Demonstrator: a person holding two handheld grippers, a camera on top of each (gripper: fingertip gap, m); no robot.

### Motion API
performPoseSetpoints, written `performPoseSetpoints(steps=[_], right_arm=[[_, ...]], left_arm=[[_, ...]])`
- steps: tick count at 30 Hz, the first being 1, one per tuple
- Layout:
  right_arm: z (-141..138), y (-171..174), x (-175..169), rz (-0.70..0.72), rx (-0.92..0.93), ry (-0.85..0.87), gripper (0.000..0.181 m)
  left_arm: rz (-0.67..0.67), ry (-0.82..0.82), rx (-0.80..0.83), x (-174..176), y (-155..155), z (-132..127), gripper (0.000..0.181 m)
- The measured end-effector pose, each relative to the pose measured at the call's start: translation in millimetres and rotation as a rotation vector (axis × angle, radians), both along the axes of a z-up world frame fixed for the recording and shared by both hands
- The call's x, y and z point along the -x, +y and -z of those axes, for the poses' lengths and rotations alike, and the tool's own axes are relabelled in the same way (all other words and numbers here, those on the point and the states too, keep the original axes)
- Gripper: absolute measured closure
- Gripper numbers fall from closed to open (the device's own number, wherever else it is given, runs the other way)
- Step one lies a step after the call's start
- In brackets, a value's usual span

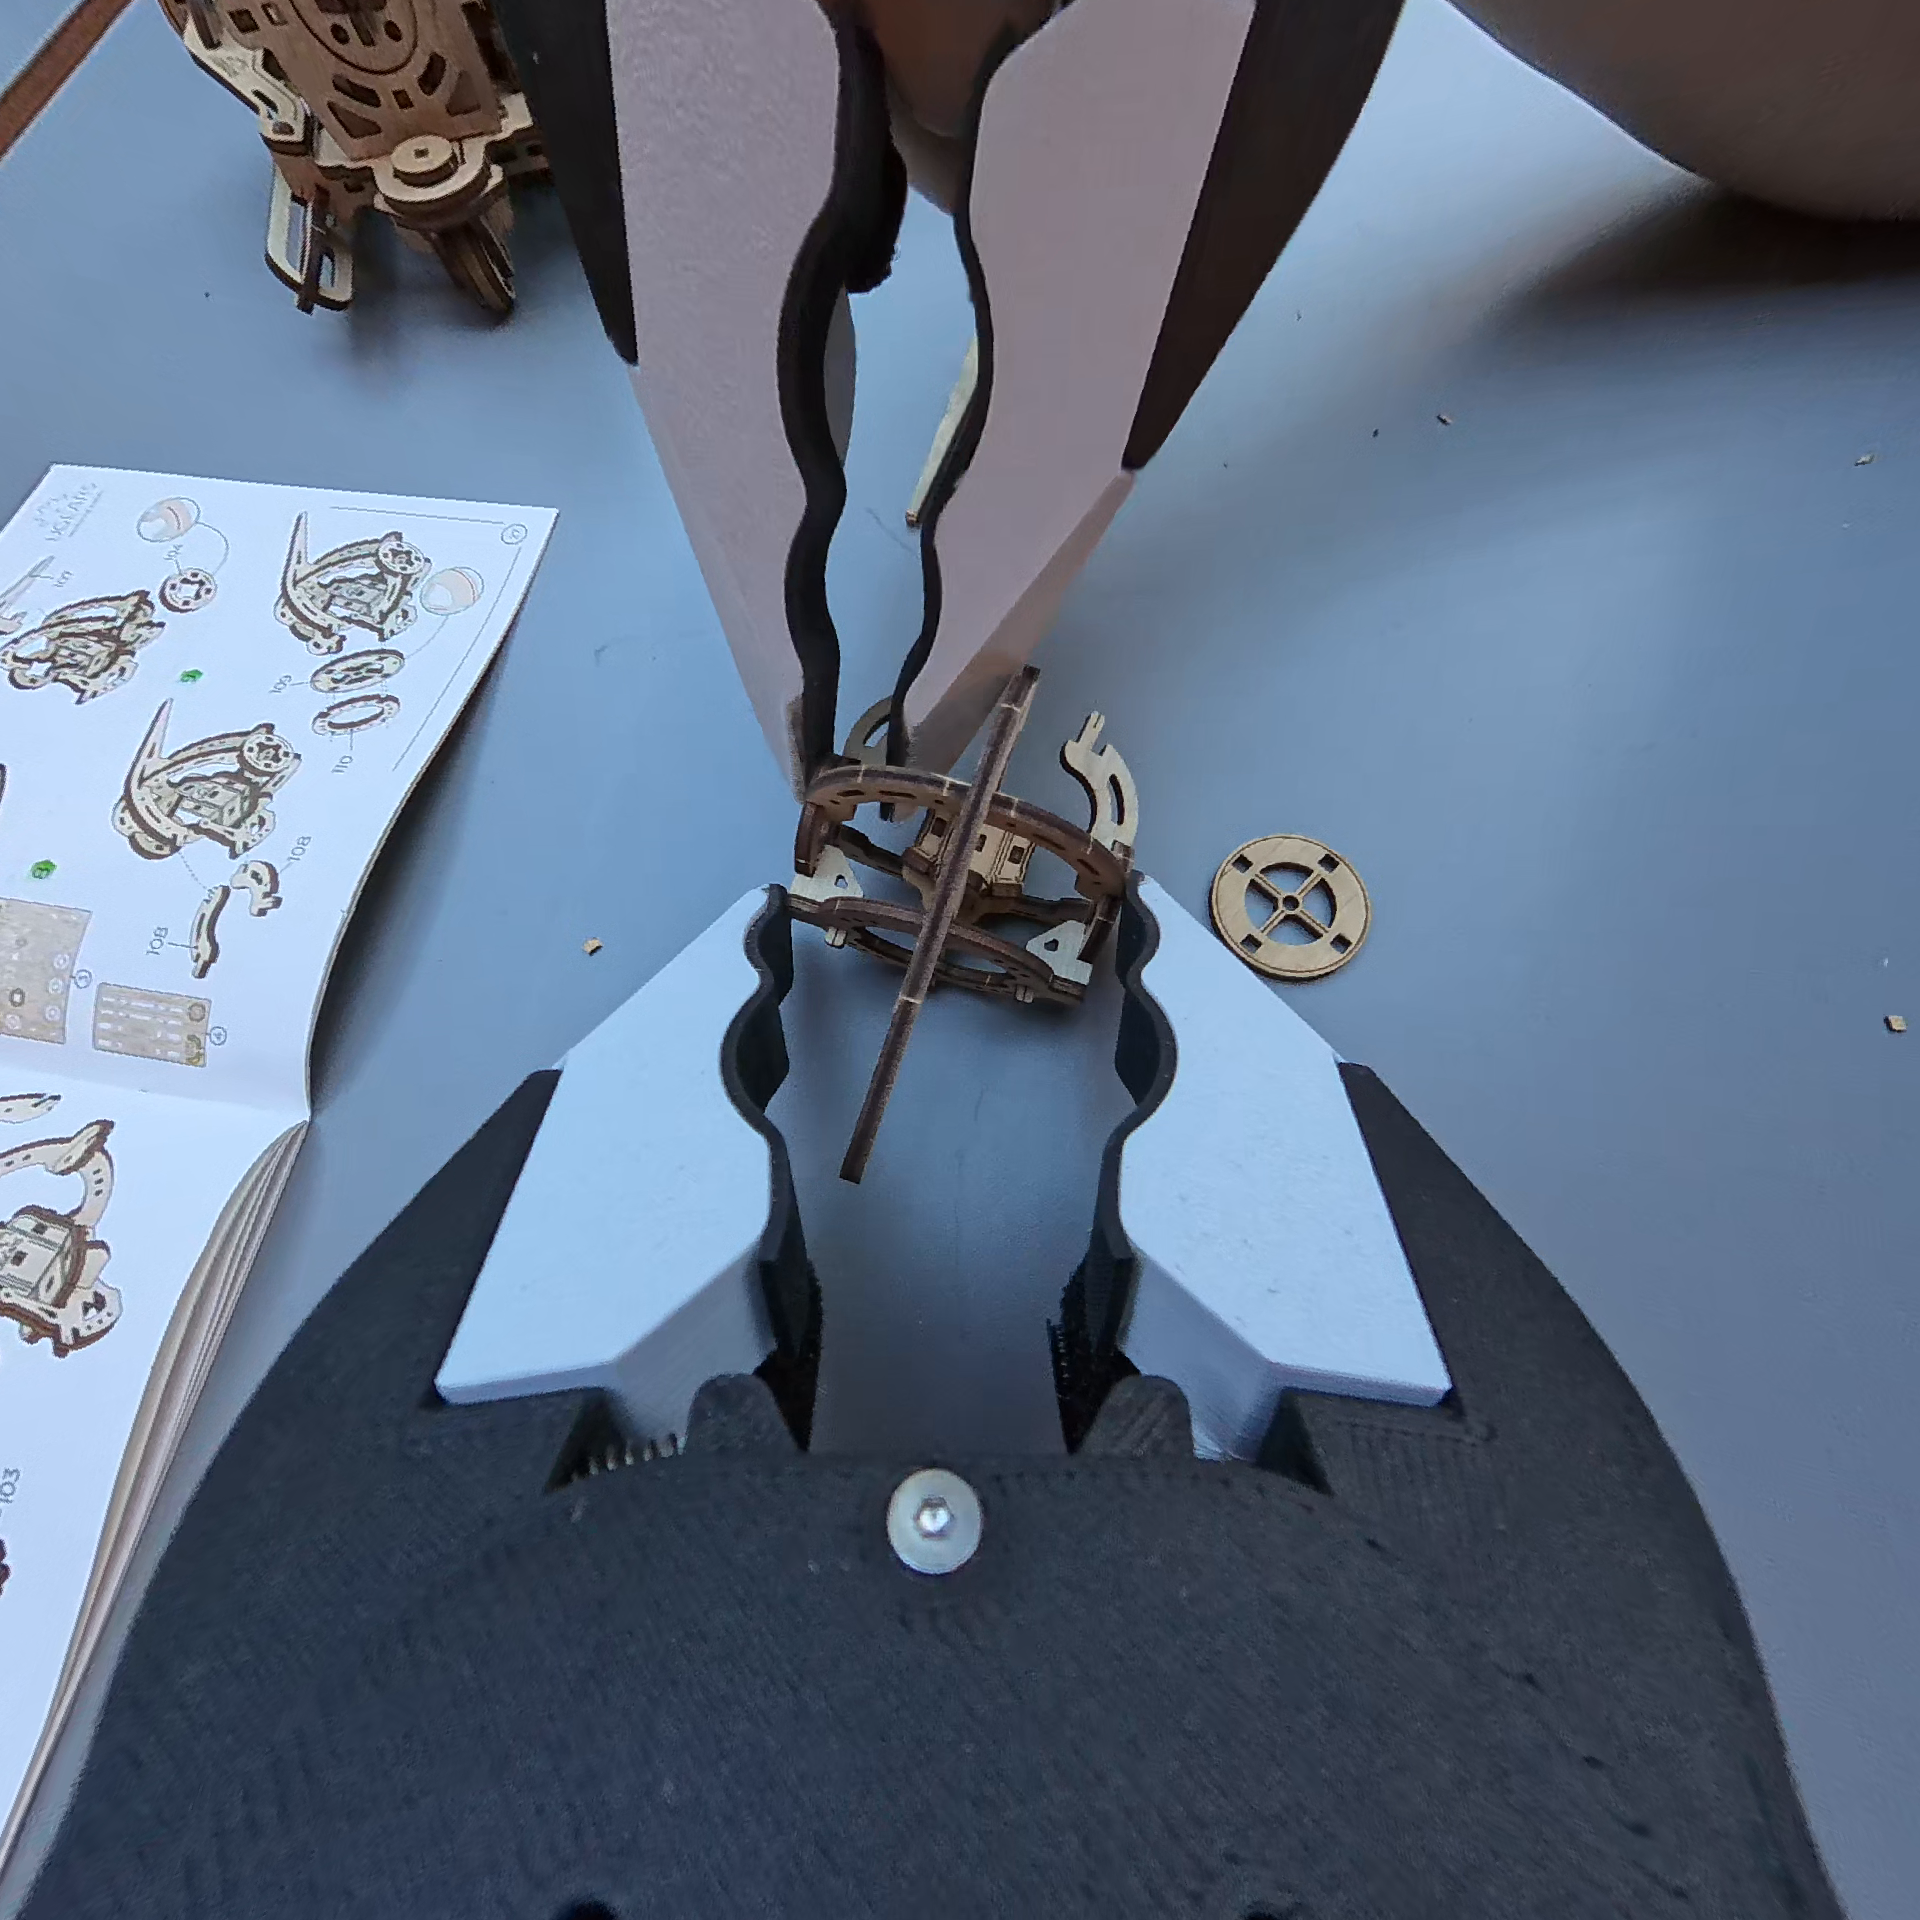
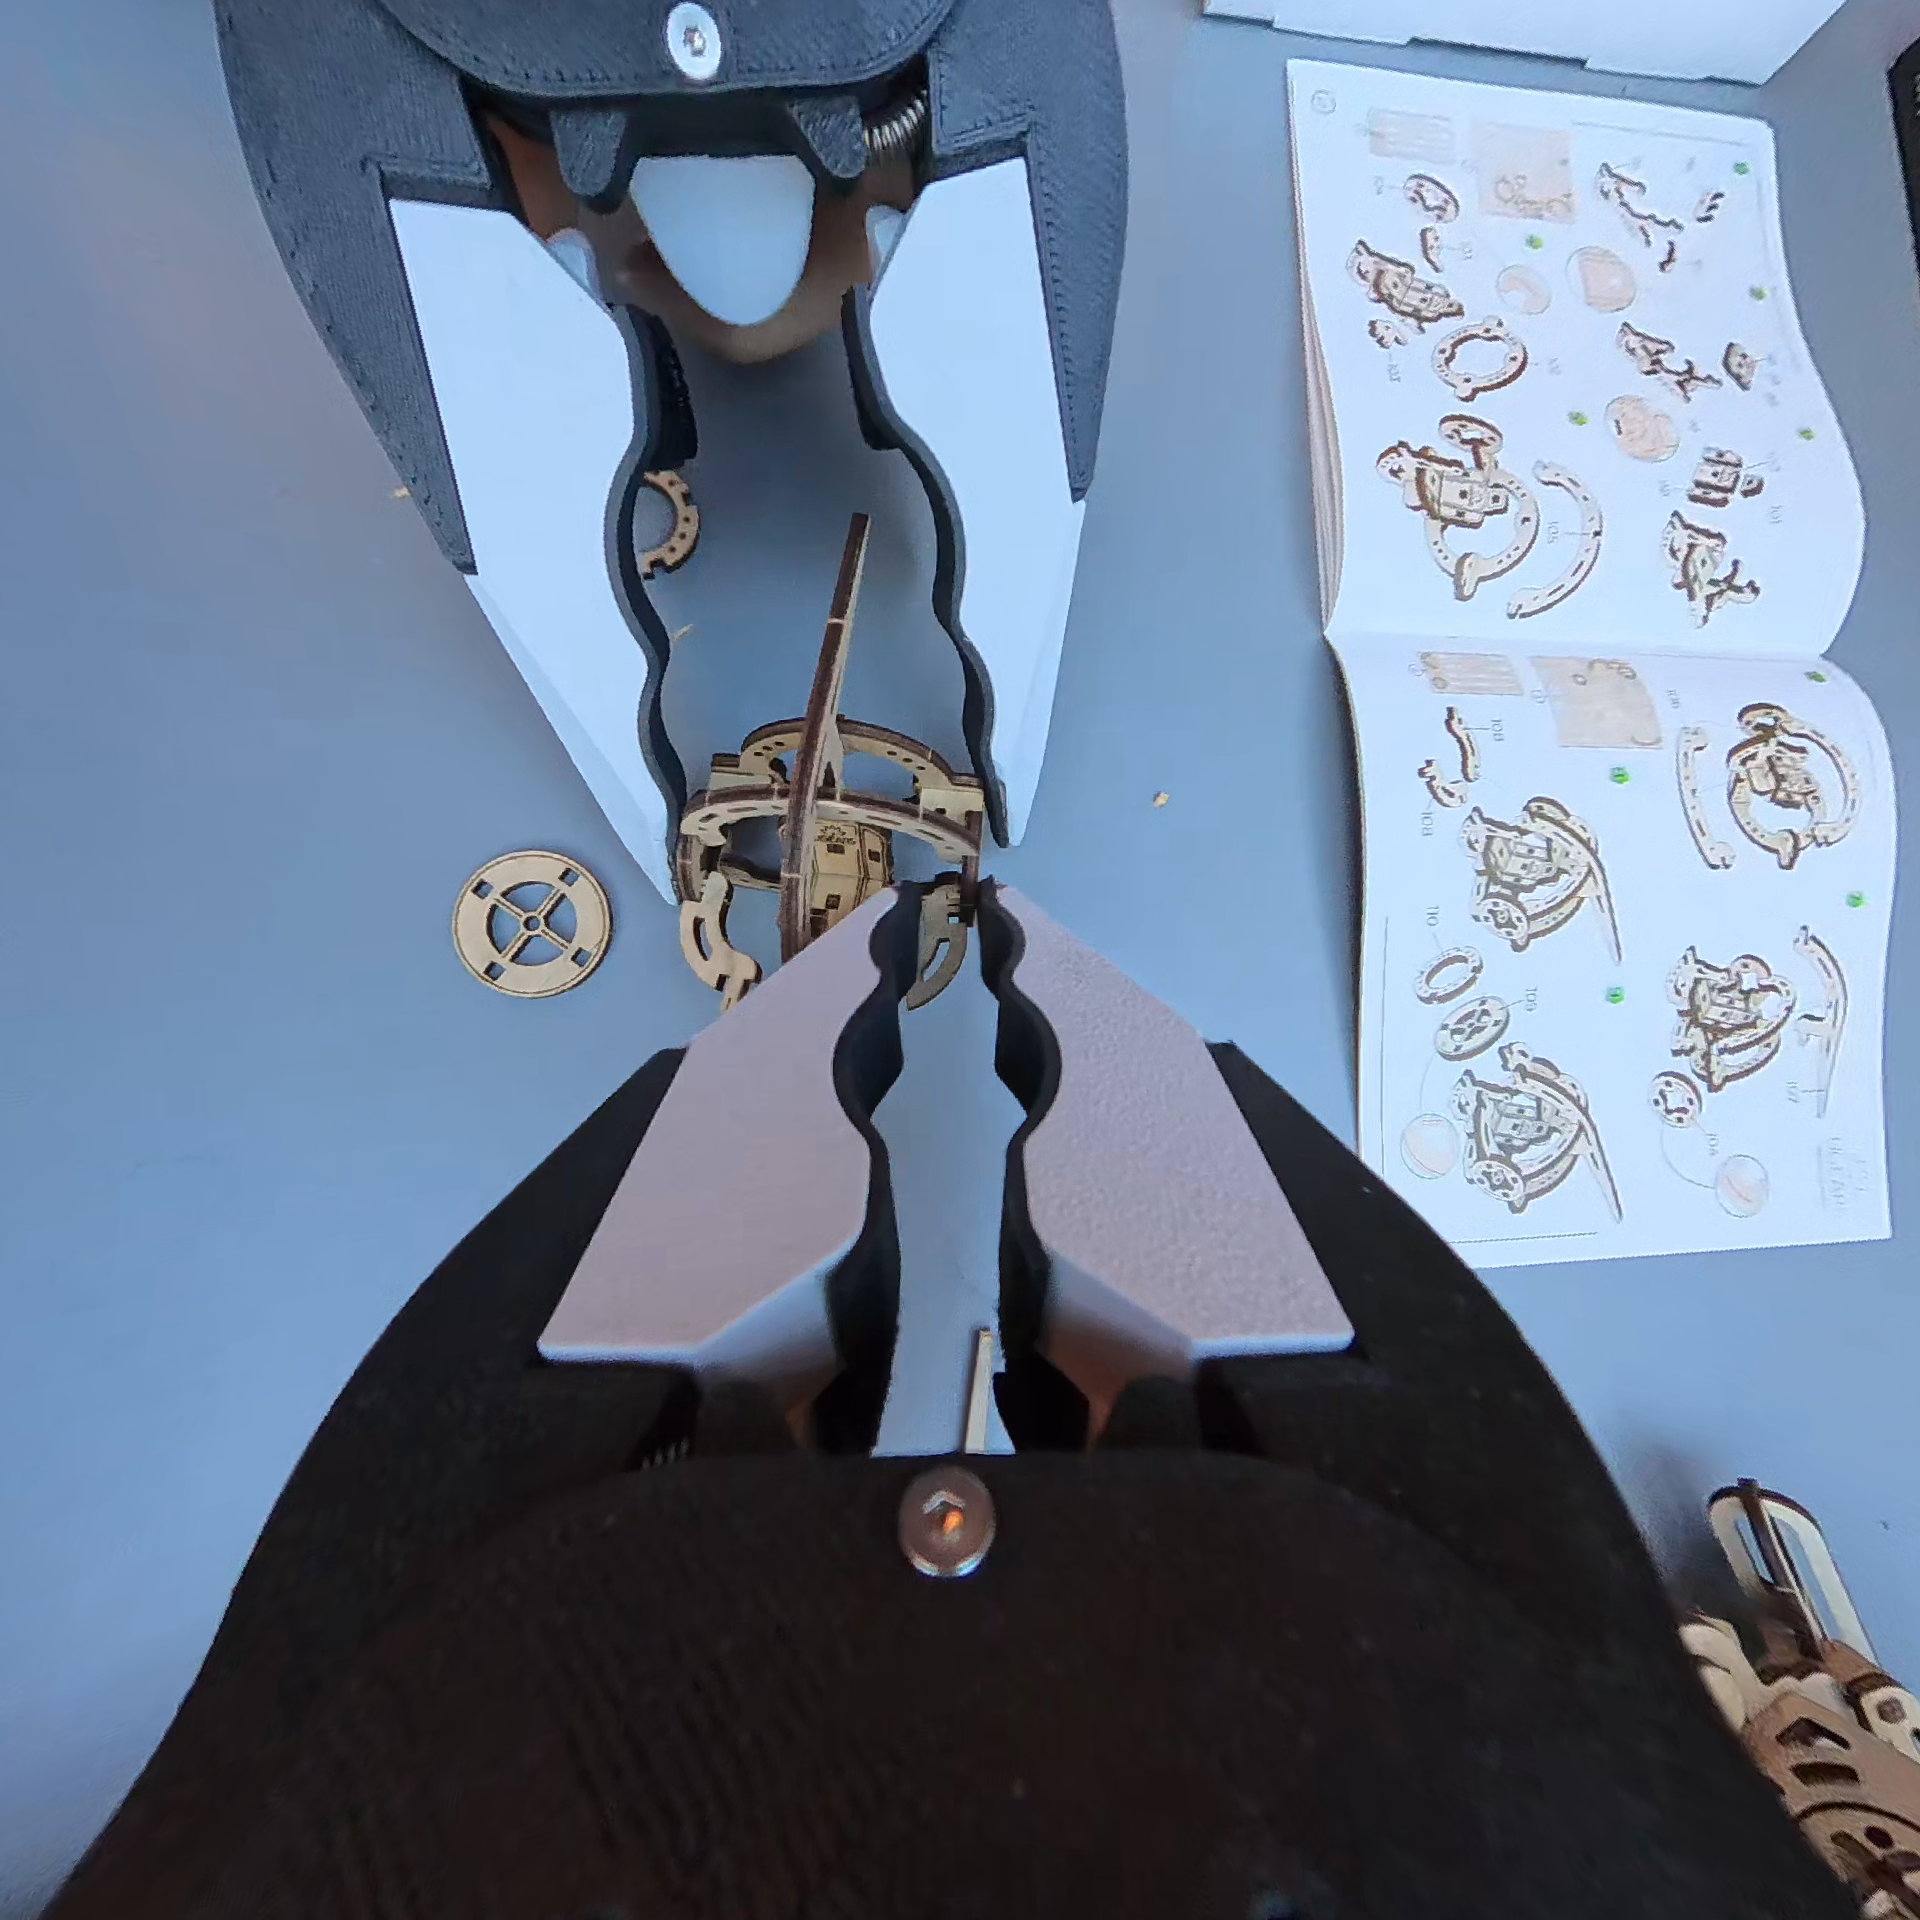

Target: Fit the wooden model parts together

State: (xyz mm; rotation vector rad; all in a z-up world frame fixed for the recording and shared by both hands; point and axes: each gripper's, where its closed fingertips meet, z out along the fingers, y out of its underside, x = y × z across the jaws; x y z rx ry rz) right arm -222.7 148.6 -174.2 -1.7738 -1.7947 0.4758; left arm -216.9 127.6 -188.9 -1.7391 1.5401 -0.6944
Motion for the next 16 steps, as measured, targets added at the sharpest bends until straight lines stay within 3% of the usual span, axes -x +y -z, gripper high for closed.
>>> performPoseSetpoints(steps=[1, 16], right_arm=[[-3.1, -0.3, 0.6, -0.001, -0.003, 0.015, 0.169], [-6.6, -1.5, -1.8, 0.017, 0.036, 0.03, 0.169]], left_arm=[[0.0, 0.0, -0.002, 0.0, -0.1, 0.0, 0.119], [0.008, 0.0, 0.001, -1.1, -2.5, 0.1, 0.119]])
